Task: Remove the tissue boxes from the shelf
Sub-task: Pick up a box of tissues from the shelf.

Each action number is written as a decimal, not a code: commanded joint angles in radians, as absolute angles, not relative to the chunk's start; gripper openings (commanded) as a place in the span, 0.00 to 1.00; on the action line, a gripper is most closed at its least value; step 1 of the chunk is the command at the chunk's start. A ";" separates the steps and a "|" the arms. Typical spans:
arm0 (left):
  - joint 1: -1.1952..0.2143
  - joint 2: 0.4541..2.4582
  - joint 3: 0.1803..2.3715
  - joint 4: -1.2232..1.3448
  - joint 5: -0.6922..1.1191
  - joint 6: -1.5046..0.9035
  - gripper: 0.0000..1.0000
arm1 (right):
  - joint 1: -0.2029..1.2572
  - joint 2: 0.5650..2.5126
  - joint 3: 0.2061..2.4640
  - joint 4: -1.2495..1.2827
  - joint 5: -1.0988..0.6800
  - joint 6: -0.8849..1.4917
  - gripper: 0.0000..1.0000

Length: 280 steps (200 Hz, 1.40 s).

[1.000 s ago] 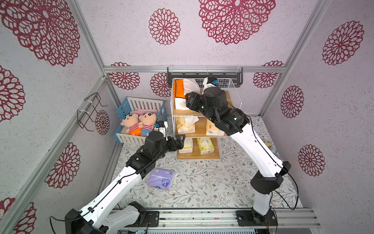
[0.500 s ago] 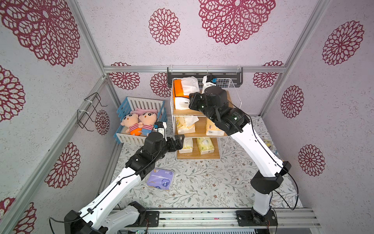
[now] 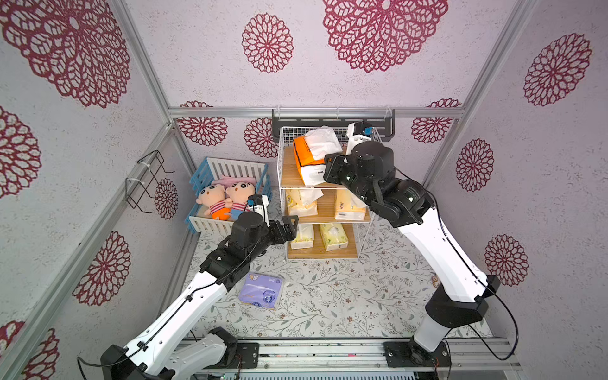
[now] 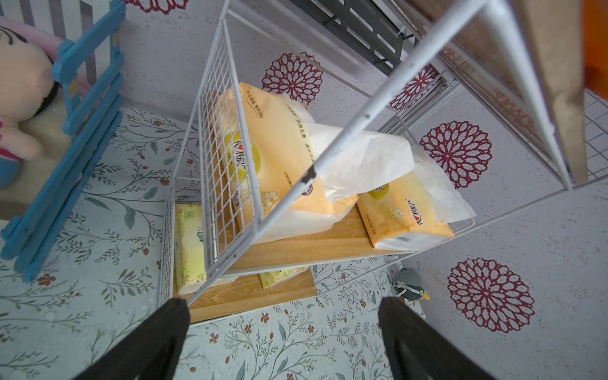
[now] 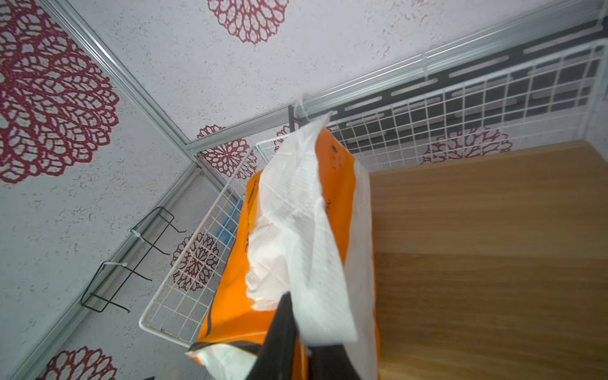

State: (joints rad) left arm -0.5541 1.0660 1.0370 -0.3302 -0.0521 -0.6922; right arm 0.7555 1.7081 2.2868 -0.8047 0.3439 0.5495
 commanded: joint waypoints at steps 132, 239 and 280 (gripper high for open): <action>-0.572 1.079 1.045 -0.333 -0.050 -0.696 0.97 | 0.712 1.479 2.031 -0.626 0.270 0.642 0.70; -0.572 1.071 1.035 -0.330 -0.056 -0.677 0.97 | 0.712 1.555 2.058 -0.641 0.280 0.659 0.71; -0.573 1.077 1.038 -0.322 -0.054 -0.691 0.97 | 0.712 1.610 2.089 -0.615 0.238 0.639 0.72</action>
